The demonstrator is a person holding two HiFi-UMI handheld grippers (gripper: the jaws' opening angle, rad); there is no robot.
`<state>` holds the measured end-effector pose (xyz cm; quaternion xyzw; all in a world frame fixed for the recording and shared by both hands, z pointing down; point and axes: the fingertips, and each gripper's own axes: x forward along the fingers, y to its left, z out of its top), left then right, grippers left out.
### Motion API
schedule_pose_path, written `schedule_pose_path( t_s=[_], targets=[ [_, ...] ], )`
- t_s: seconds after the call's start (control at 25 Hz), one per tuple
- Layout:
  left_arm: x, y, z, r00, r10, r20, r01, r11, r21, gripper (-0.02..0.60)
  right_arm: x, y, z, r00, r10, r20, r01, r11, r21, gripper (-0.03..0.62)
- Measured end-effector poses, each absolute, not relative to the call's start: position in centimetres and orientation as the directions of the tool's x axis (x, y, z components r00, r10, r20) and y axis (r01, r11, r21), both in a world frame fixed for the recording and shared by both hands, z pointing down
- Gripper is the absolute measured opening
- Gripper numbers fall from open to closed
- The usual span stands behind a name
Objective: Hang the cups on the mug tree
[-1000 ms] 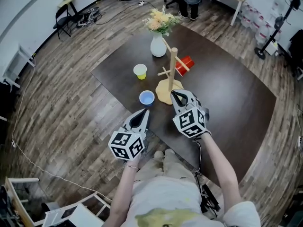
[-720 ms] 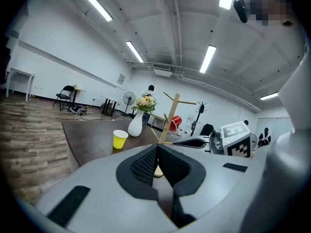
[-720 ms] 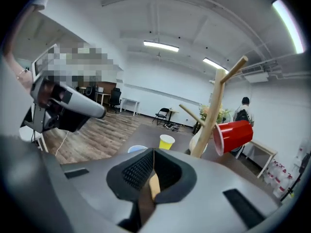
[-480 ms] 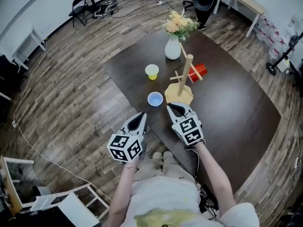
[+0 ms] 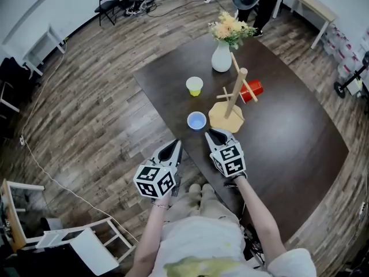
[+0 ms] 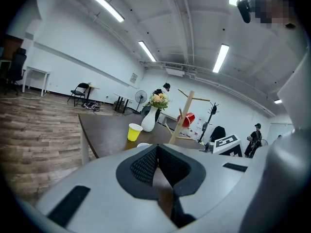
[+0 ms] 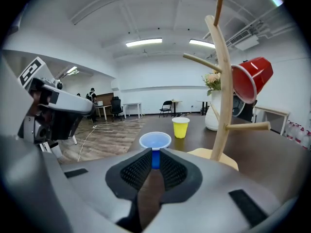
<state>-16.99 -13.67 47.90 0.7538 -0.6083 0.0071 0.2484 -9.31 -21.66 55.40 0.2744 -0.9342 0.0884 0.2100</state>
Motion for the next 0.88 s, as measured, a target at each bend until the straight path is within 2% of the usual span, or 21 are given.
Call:
schedule_pose_path(
  t_s=[0.2,0.32,0.4,0.56,0.72,0.88],
  targets=[
    [-16.8,-13.4,48.8,0.258,-0.908,0.329,-0.917,-0.123,0.38,0.023,-9.9,-22.2,56.6,-0.749,-0.484,0.452,-0.567,0.821,-0.061,0.035],
    [-17.0,-13.4,49.0,0.257,-0.906,0.337,-0.915,-0.115,0.387,0.023,-10.4,-22.5,57.3,-0.742,-0.486,0.462,-0.579,0.811,-0.077,0.114],
    [-17.2,-13.5,49.2,0.254,-0.905,0.342,-0.914,-0.11,0.39,0.023,-10.9,-22.5,57.8,-0.746,-0.473,0.469,-0.567,0.82,-0.076,0.141],
    [-17.6,-13.6,49.9,0.241,-0.904,0.353,-0.914,-0.089,0.395,0.023,-12.3,-22.9,58.7,-0.756,-0.464,0.462,-0.543,0.839,-0.046,0.259],
    [-18.0,-13.6,50.3,0.228,-0.902,0.368,-0.914,-0.068,0.401,0.023,-13.6,-23.7,59.2,-0.756,-0.475,0.451,-0.546,0.837,-0.033,0.321],
    [-18.3,-13.6,50.7,0.217,-0.896,0.387,-0.921,-0.056,0.386,0.023,-15.0,-24.7,59.7,-0.757,-0.475,0.449,-0.547,0.836,-0.036,0.337]
  ],
)
